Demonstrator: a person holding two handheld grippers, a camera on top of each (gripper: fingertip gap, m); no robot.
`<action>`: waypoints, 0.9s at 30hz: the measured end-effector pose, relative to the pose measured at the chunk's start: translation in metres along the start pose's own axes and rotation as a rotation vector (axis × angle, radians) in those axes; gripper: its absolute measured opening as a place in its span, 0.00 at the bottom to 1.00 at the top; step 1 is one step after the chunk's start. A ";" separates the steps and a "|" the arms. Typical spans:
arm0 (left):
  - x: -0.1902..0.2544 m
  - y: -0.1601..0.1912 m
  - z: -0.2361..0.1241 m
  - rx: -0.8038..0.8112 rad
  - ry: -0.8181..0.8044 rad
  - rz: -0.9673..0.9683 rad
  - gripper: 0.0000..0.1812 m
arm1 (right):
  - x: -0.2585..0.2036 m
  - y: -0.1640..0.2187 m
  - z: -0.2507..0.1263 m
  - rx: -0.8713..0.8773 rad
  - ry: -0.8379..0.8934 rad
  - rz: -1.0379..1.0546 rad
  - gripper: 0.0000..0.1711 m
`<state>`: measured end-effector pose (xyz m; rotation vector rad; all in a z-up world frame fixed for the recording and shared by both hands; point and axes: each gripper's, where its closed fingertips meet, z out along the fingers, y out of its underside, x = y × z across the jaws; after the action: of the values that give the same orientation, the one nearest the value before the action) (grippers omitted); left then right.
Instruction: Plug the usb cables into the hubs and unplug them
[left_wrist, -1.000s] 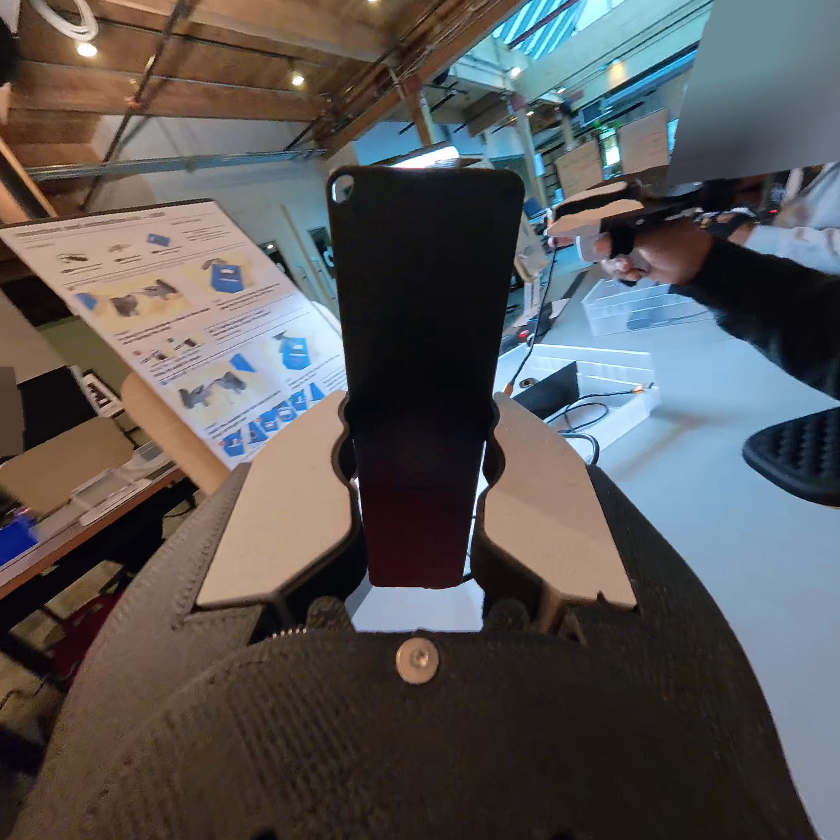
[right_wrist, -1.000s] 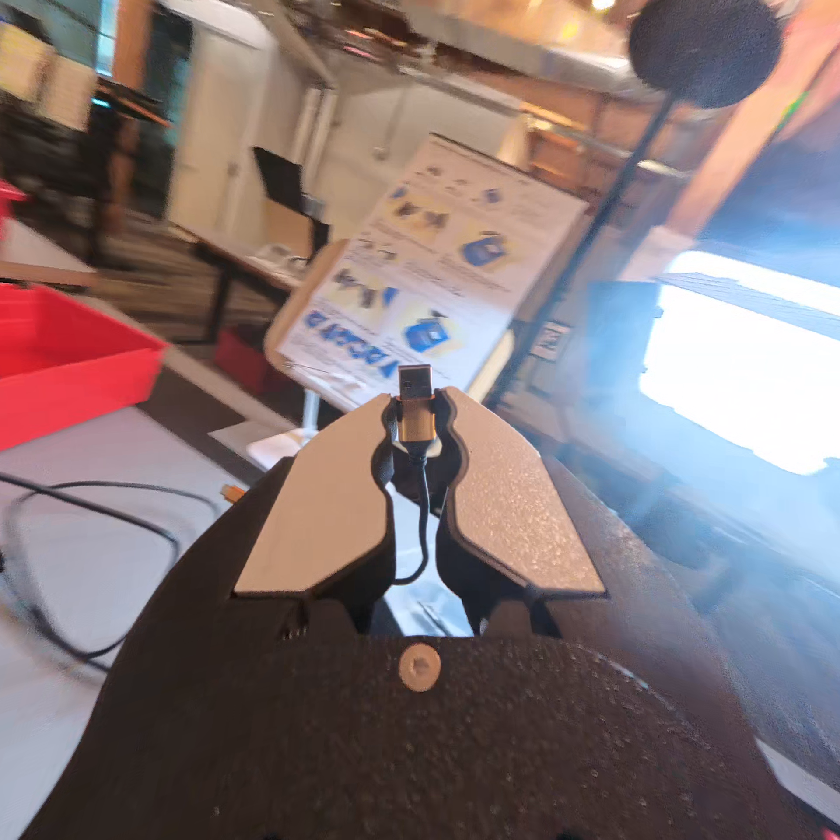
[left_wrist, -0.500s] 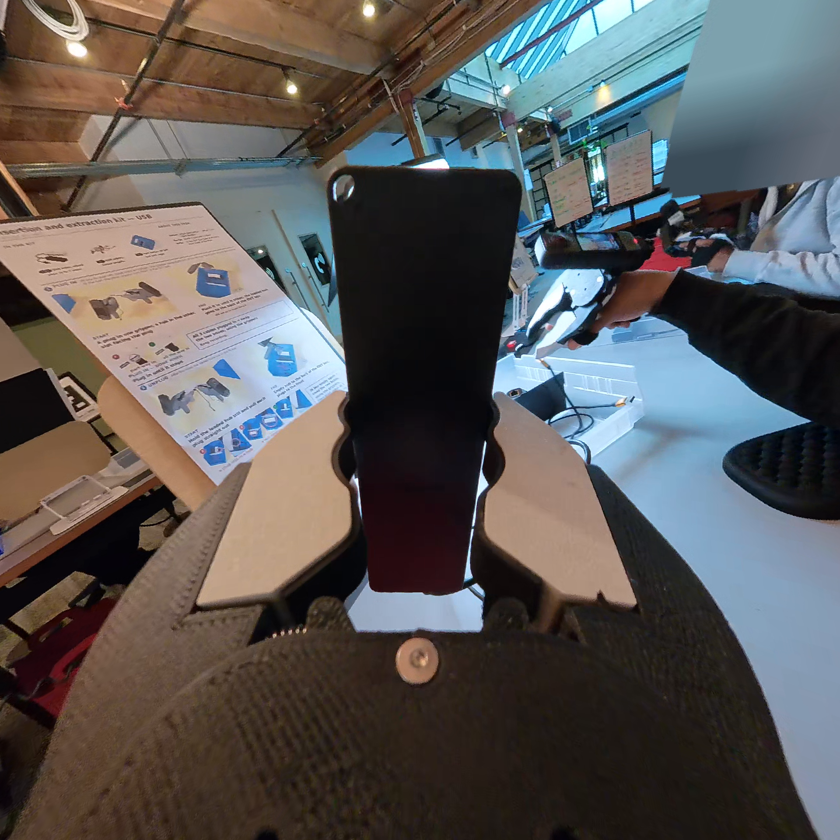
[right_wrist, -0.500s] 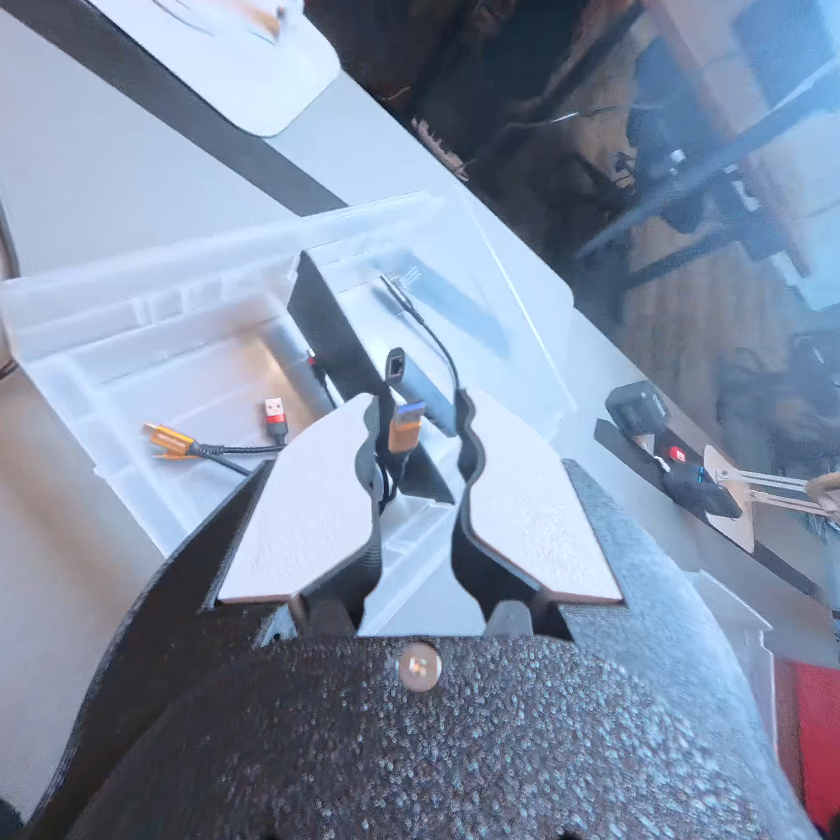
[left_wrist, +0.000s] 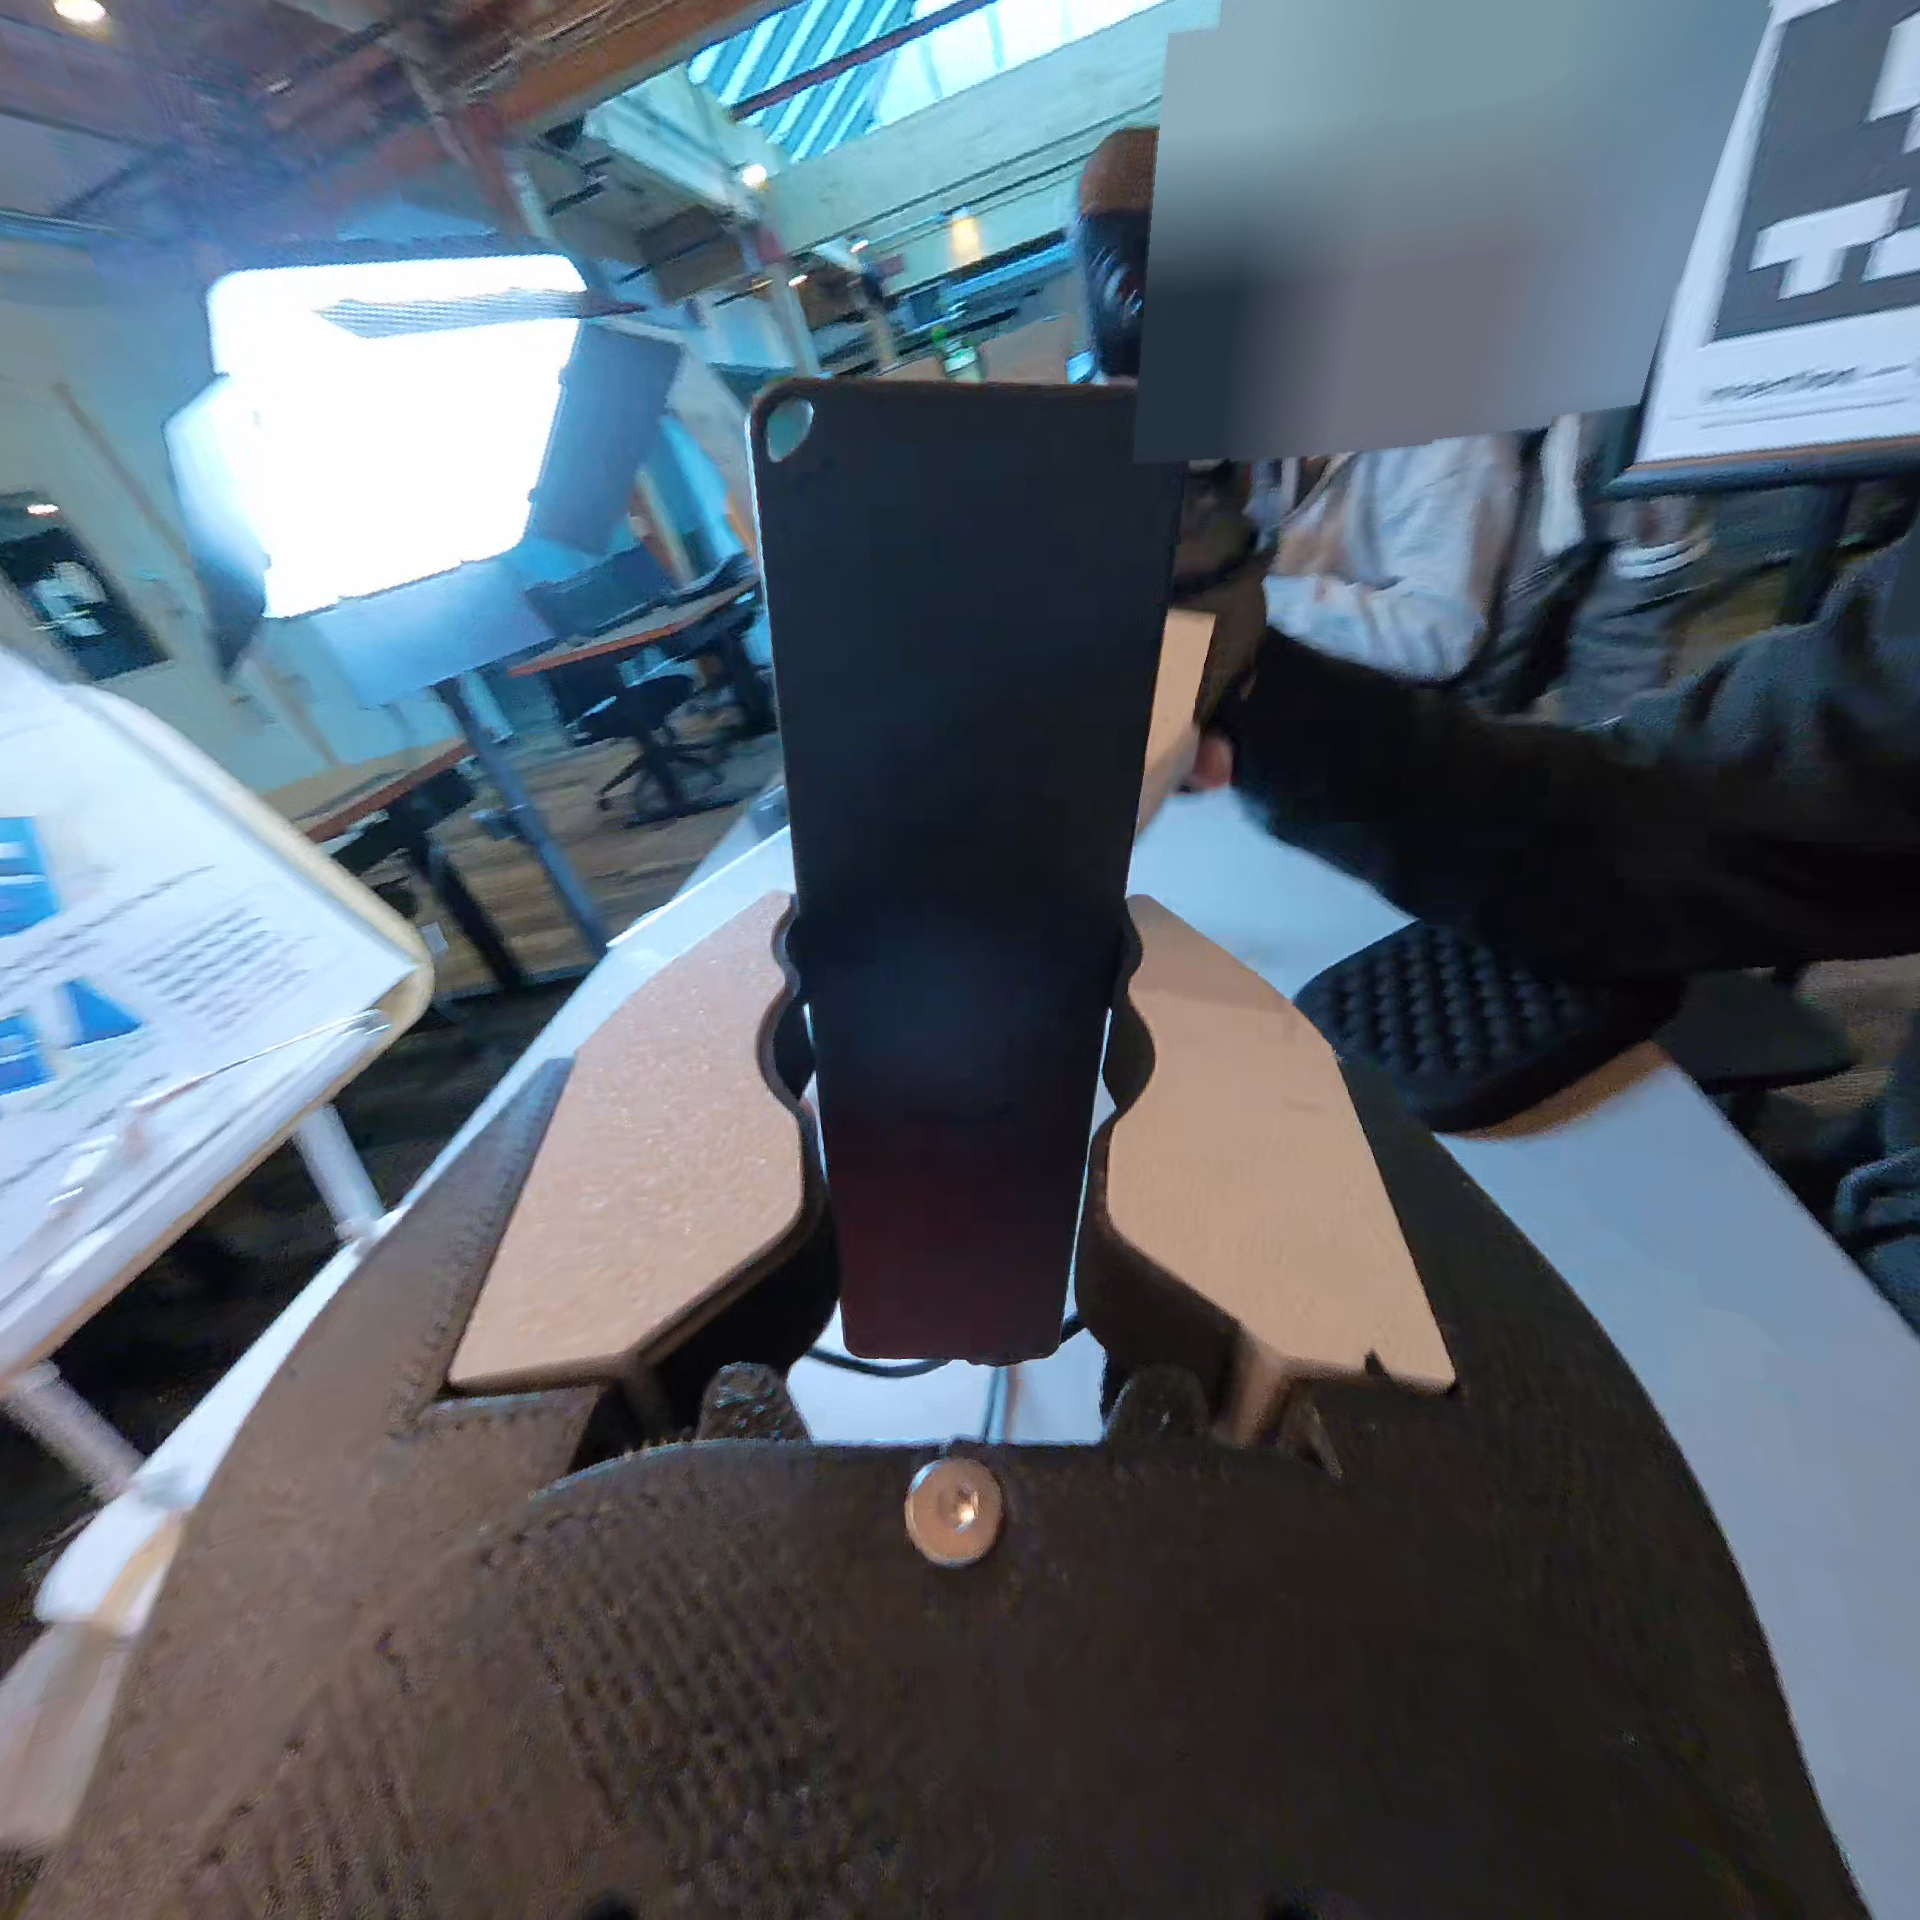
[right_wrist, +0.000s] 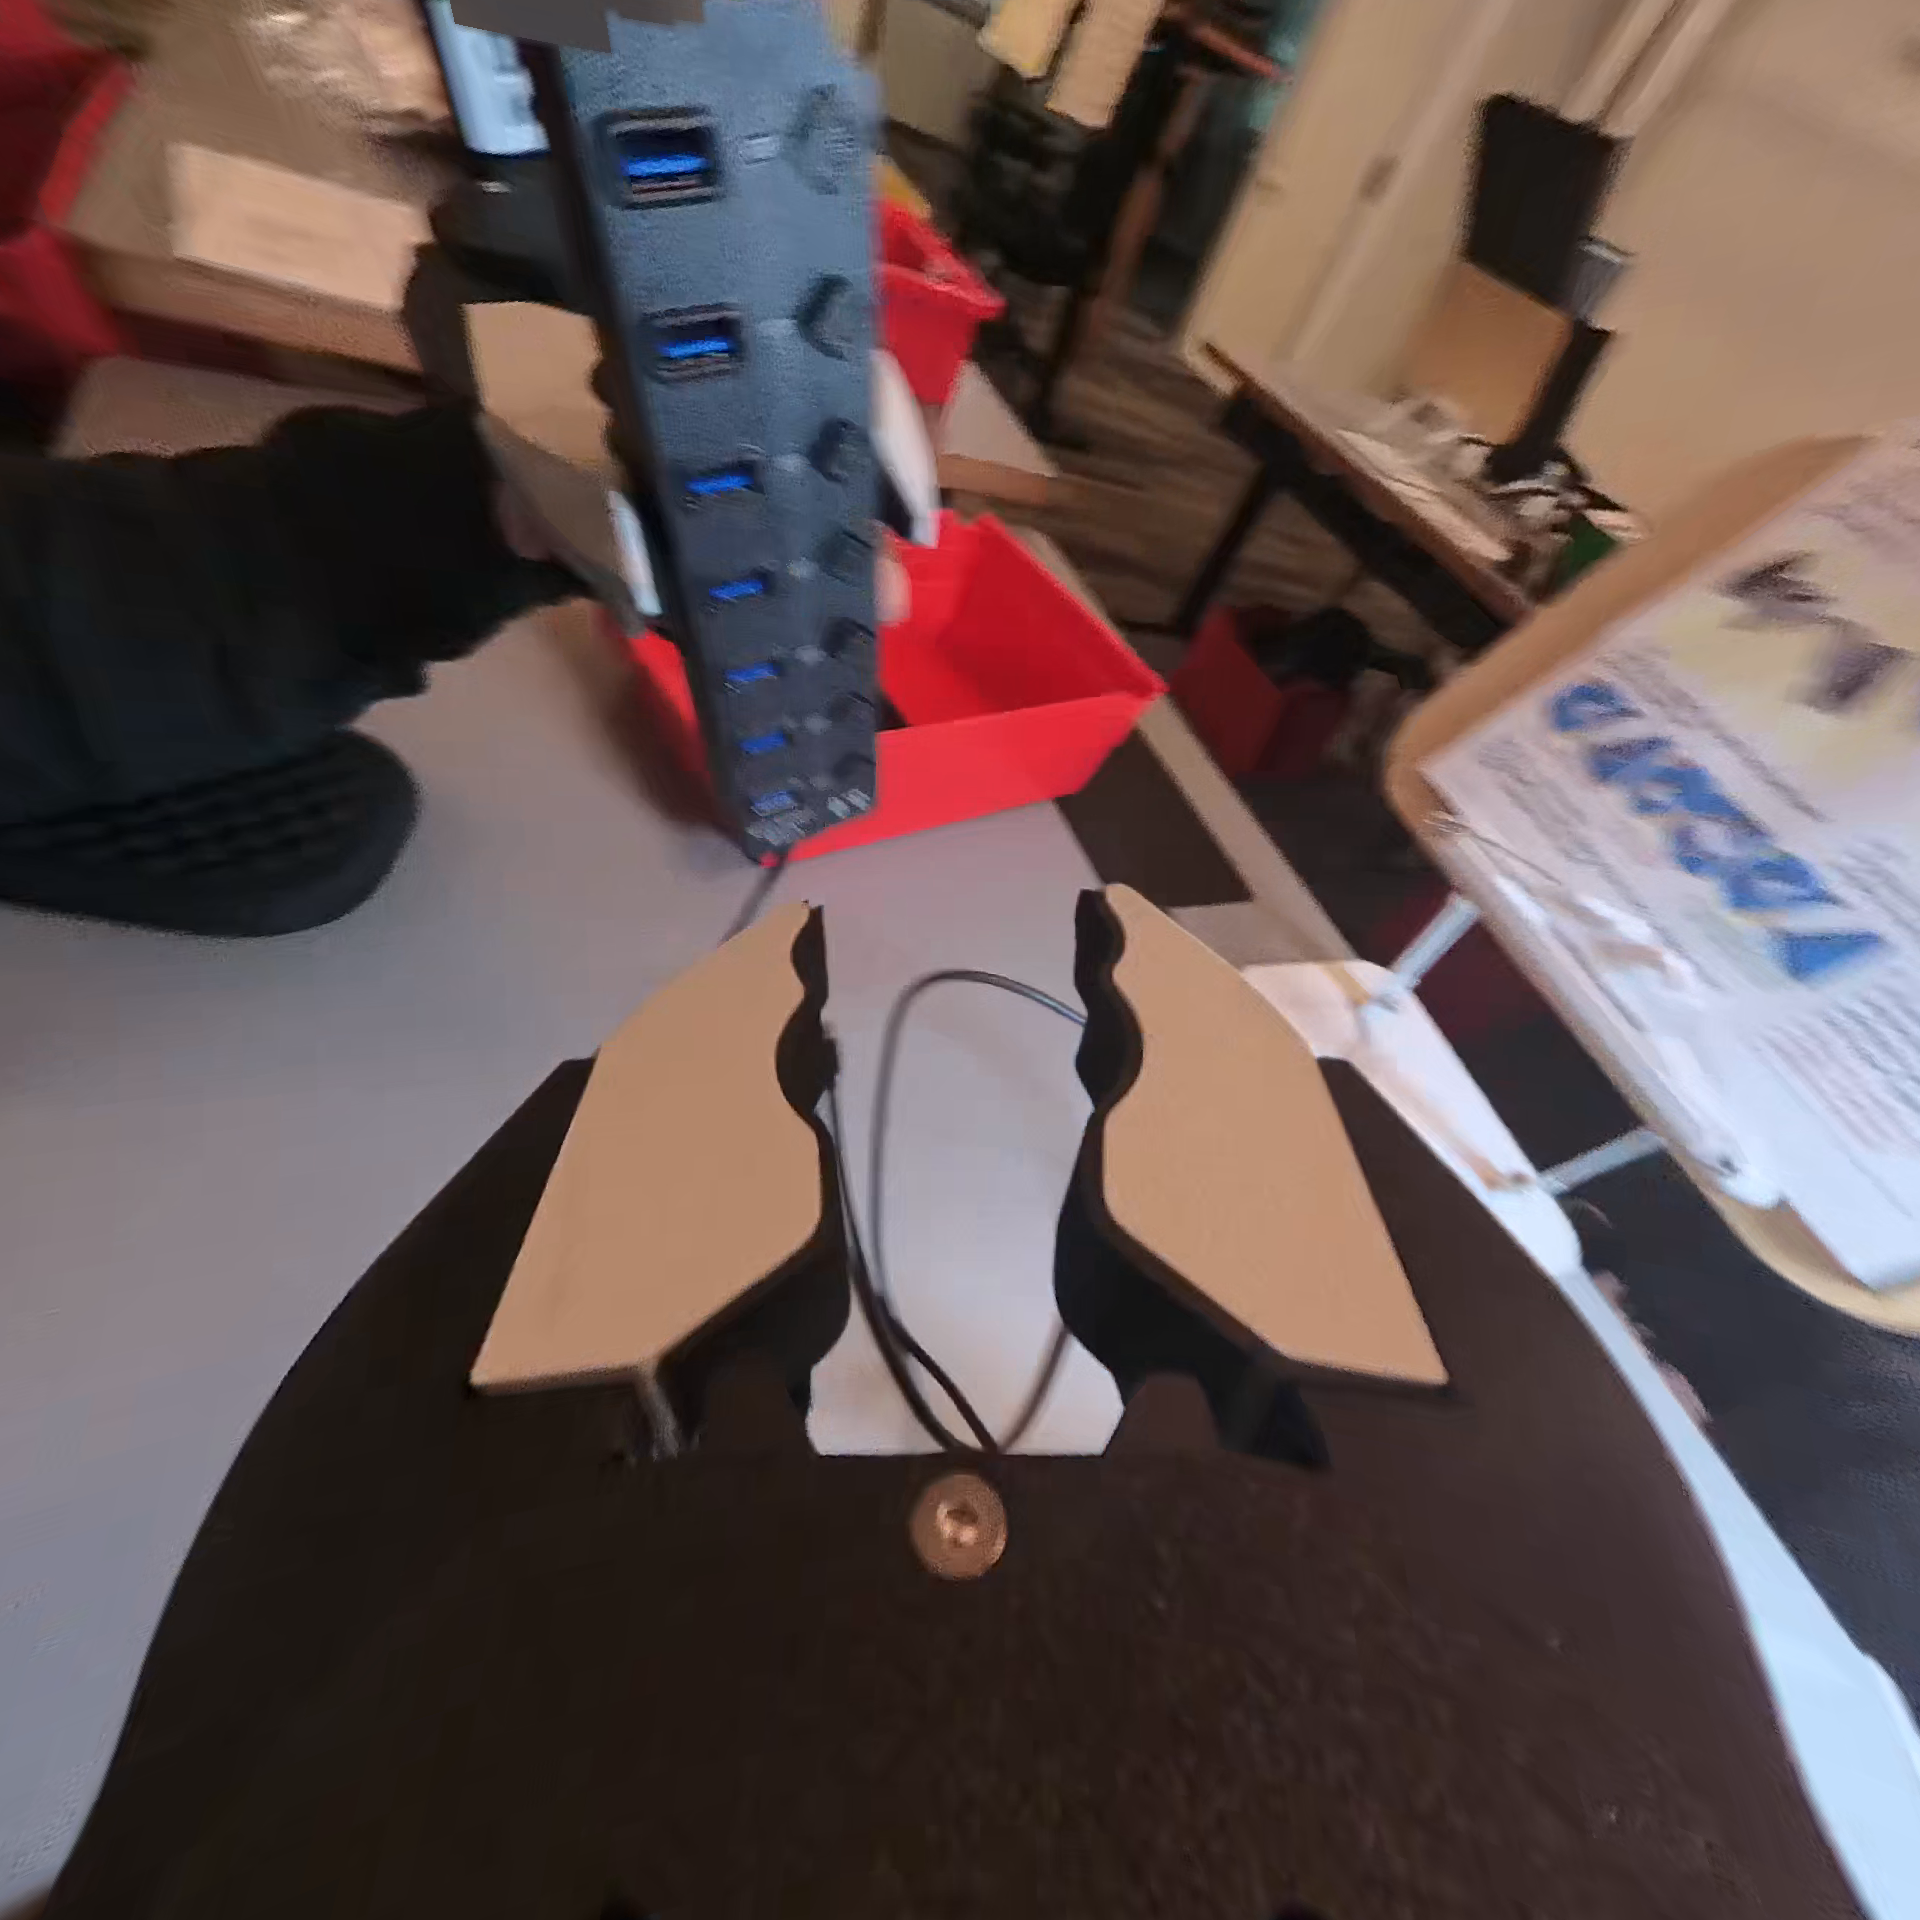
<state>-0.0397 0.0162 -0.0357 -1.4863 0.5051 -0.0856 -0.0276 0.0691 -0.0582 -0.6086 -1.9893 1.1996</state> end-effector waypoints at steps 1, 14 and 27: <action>0.007 0.000 0.008 0.019 0.036 -0.015 0.30 | -0.013 0.003 0.014 -0.011 -0.054 -0.006 0.30; -0.003 0.009 0.021 0.011 -0.024 -0.058 0.30 | -0.017 0.034 0.037 -0.167 -0.048 -0.062 0.32; -0.058 -0.015 -0.071 0.070 -0.254 -0.091 0.25 | -0.035 0.149 0.063 -0.607 -0.213 -0.019 0.32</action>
<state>-0.1141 -0.0305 -0.0062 -1.4271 0.2274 0.0139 -0.0505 0.0778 -0.2217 -0.7733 -2.5540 0.6516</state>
